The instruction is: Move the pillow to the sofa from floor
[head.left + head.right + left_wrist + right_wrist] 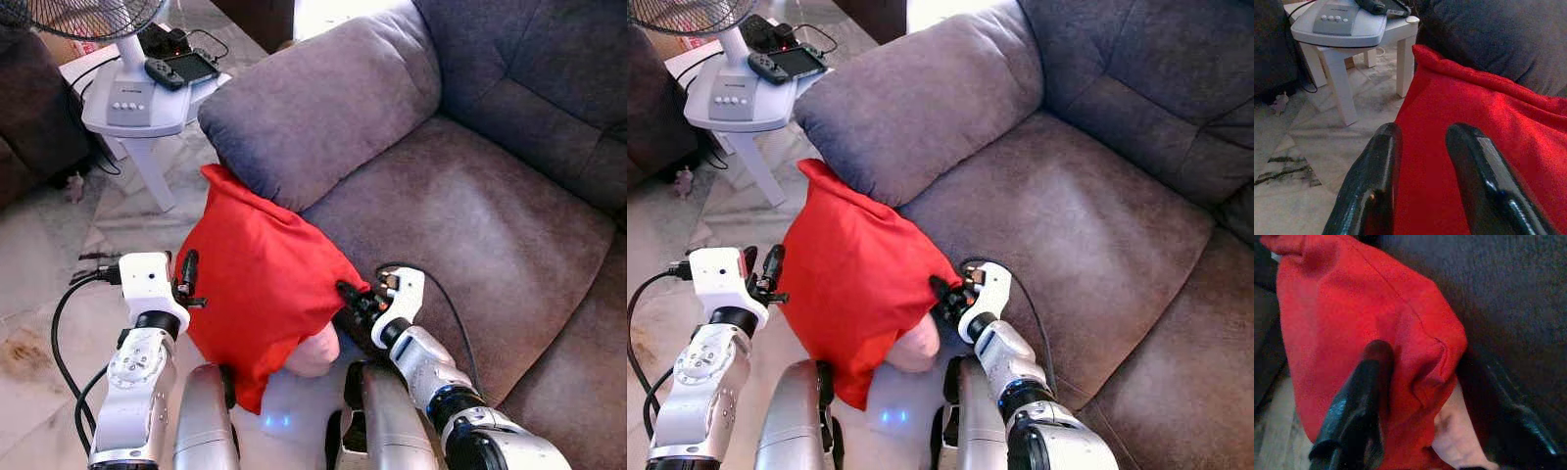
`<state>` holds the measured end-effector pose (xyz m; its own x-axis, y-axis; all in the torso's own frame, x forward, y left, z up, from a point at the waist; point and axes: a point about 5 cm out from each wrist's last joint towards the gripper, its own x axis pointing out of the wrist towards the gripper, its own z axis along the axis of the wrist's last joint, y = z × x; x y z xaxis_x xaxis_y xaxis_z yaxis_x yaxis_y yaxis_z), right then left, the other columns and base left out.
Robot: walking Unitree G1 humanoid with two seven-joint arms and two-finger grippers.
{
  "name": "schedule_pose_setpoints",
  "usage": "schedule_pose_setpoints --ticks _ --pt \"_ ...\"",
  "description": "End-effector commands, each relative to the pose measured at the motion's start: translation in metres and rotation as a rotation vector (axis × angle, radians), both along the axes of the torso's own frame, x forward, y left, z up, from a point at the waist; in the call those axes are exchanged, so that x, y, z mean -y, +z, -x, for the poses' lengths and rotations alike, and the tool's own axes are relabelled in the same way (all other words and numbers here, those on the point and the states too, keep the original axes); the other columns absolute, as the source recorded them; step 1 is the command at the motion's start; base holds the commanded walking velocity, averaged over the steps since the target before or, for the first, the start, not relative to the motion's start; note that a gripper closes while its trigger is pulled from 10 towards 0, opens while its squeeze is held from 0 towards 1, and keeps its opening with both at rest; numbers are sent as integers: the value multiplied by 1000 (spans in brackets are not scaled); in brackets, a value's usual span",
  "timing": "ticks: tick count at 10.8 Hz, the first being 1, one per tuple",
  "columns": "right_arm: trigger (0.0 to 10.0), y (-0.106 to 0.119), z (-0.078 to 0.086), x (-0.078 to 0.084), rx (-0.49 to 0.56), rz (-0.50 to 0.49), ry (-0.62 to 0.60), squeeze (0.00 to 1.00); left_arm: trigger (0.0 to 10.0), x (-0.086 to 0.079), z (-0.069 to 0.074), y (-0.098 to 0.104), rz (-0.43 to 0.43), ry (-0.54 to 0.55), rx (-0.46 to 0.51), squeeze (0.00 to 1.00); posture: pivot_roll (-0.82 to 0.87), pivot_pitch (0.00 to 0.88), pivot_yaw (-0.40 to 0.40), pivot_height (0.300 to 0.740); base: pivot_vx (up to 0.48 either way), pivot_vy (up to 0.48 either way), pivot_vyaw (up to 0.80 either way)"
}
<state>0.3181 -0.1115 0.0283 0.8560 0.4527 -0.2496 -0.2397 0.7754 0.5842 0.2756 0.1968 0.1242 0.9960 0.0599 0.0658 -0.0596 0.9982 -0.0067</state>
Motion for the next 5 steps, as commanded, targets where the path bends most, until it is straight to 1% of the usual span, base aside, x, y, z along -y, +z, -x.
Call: schedule_pose_setpoints --ticks 1,5 --pt "0 -4 3 3 -6 -7 -10 0 10000 0 3 2 5 6 16 0 170 266 -124 600 0 0 0" --pt "0 -8 6 3 -22 4 7 0 10000 1 1 0 7 3 7 0 168 264 -128 600 0 0 0"
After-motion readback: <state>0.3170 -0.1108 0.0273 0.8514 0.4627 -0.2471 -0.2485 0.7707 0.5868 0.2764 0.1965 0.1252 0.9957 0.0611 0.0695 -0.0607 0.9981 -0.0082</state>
